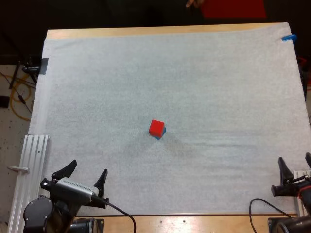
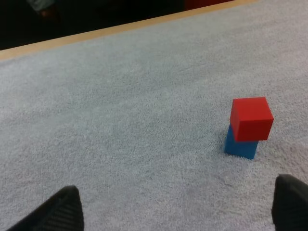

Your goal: Stack red cube on blue cube

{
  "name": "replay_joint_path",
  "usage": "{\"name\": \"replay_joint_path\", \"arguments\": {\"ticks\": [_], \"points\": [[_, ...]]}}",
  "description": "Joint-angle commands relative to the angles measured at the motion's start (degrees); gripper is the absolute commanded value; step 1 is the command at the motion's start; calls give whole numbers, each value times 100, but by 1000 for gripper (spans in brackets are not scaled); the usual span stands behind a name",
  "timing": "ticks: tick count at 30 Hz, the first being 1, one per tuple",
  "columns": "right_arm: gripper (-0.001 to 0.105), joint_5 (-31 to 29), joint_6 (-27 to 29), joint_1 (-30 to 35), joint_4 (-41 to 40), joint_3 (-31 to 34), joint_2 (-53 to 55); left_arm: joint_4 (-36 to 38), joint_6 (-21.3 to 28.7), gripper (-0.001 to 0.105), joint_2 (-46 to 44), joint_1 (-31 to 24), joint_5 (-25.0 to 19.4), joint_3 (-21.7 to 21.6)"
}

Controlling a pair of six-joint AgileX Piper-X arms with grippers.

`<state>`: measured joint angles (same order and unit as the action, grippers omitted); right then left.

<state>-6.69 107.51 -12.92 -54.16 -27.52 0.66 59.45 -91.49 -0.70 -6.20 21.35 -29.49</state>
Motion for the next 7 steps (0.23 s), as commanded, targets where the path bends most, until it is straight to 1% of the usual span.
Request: {"name": "replay_joint_path", "arguments": {"ticks": [1,4,7], "points": [[63,57,30,191,-8,-17,221,-99,-43,76,-803,-17,51,-12],[63,57,30,332,-8,-17,221,-99,-43,76,-803,-17,51,-12],[63,57,30,332,-8,-17,221,-99,-43,76,-803,-17,51,-12]]}}
